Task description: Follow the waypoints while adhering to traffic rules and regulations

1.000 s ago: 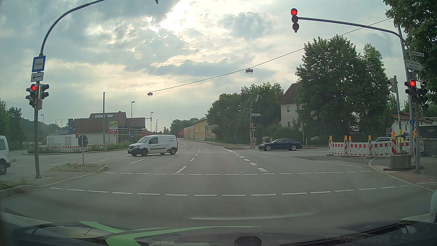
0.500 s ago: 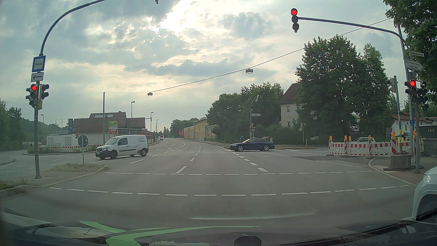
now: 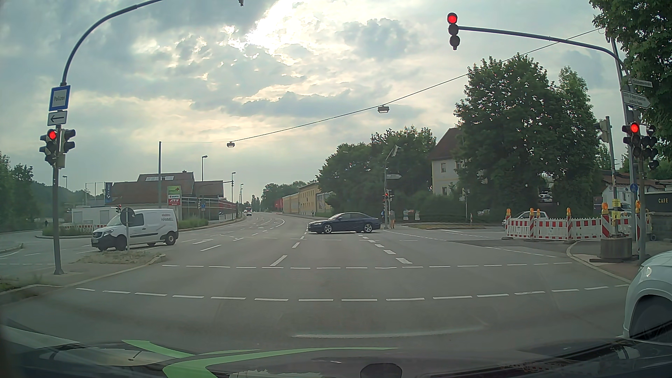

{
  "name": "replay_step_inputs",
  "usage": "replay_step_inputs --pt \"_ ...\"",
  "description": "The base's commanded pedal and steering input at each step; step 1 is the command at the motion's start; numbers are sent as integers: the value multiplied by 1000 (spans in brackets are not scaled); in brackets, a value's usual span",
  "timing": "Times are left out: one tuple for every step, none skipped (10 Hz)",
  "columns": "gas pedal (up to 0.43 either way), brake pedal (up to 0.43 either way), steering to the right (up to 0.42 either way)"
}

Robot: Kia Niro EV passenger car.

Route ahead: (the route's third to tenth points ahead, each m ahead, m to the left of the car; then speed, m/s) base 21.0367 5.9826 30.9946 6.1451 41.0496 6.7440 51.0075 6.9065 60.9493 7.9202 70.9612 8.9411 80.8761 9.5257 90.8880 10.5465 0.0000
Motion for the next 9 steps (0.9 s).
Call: replay_step_inputs --pt "0 256 1" --pt "0 256 1" --pt "0 256 0" --pt "0 256 1" --pt "0 256 0" --pt "0 256 0" --pt "0 256 1" --pt "0 256 0" --pt "0 256 0"
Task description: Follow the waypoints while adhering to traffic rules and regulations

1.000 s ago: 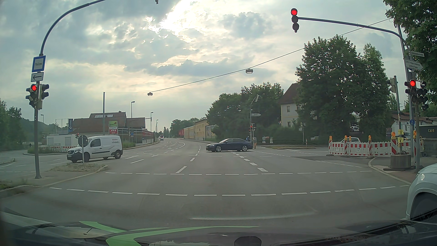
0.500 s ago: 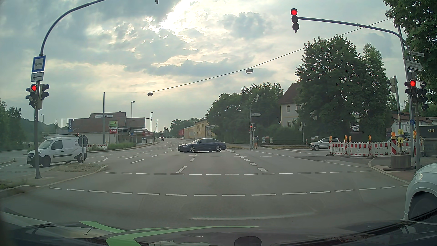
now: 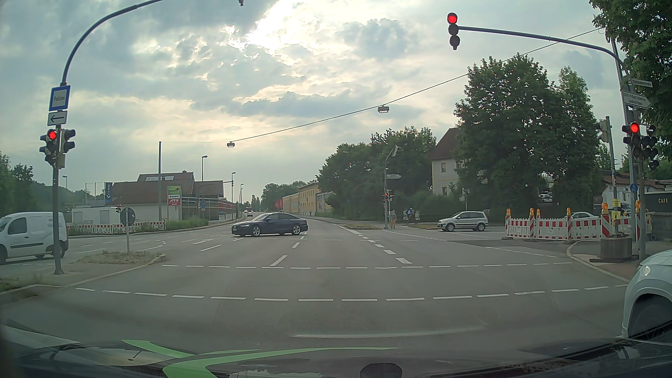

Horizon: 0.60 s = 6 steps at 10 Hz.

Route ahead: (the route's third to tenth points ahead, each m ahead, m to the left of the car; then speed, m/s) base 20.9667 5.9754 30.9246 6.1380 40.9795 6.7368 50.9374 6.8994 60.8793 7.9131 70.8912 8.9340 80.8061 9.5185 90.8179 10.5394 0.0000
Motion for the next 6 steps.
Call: replay_step_inputs --pt "0 256 1" --pt "0 256 0" --pt "0 256 0" --pt "0 256 0" --pt "0 256 1" --pt "0 256 1"
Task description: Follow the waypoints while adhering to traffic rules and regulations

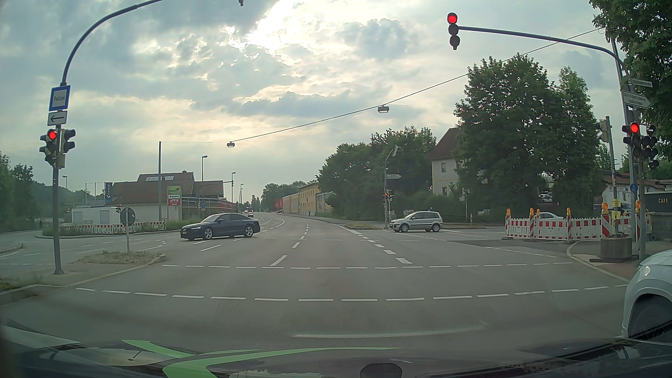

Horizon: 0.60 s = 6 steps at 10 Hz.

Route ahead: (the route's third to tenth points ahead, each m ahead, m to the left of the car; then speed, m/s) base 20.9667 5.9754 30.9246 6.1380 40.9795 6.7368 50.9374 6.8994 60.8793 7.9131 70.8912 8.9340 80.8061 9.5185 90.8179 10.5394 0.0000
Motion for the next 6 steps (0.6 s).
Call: replay_step_inputs --pt "0 256 0" --pt "0 256 1" --pt "0 256 0" --pt "0 256 0" --pt "0 256 1" --pt "0 256 1"
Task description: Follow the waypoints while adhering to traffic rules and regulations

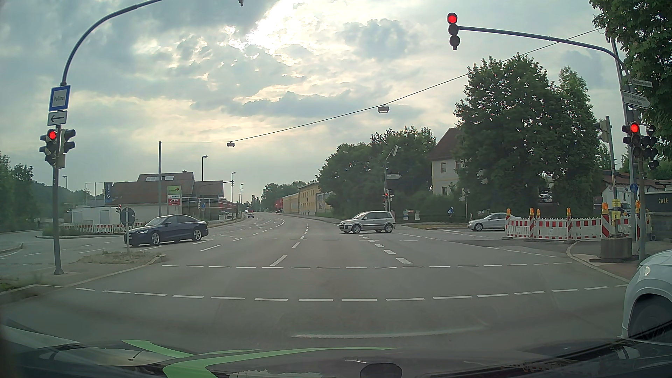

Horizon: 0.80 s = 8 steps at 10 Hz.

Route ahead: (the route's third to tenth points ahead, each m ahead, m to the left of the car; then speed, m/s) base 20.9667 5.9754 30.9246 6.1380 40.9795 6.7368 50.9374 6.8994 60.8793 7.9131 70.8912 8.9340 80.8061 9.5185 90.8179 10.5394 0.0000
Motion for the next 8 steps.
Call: replay_step_inputs --pt "0 256 1" --pt "0 256 0" --pt "0 256 1" --pt "0 256 1" --pt "0 256 0" --pt "0 256 1" --pt "0 256 1" --pt "0 256 0"
